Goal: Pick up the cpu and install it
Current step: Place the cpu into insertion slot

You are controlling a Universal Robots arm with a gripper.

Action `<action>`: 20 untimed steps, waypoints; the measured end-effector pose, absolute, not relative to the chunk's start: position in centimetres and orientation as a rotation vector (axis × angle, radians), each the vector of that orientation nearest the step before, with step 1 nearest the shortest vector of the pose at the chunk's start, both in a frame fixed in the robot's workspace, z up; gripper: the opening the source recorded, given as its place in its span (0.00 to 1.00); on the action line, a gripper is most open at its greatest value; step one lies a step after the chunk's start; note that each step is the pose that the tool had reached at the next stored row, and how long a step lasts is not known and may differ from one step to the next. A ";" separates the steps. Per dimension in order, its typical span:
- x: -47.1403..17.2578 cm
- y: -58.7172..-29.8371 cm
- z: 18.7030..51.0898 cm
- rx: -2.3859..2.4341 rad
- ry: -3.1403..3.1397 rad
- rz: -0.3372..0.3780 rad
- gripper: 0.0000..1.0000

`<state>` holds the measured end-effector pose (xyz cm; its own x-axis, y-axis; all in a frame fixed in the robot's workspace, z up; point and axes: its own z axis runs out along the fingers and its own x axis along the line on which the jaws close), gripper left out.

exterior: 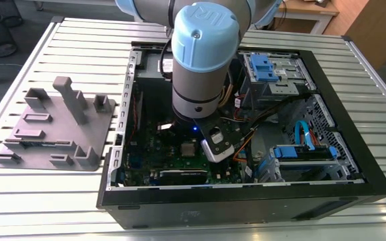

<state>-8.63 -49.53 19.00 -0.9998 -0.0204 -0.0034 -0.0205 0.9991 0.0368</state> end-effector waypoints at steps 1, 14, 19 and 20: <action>-8.6 -49.5 19.0 -0.032 3.138 0.058 0.47; -8.5 -49.4 19.0 -0.031 3.138 0.058 0.47; -8.8 -49.4 19.0 -0.025 3.138 0.058 0.47; -8.8 -49.4 18.9 -0.025 3.138 0.058 0.47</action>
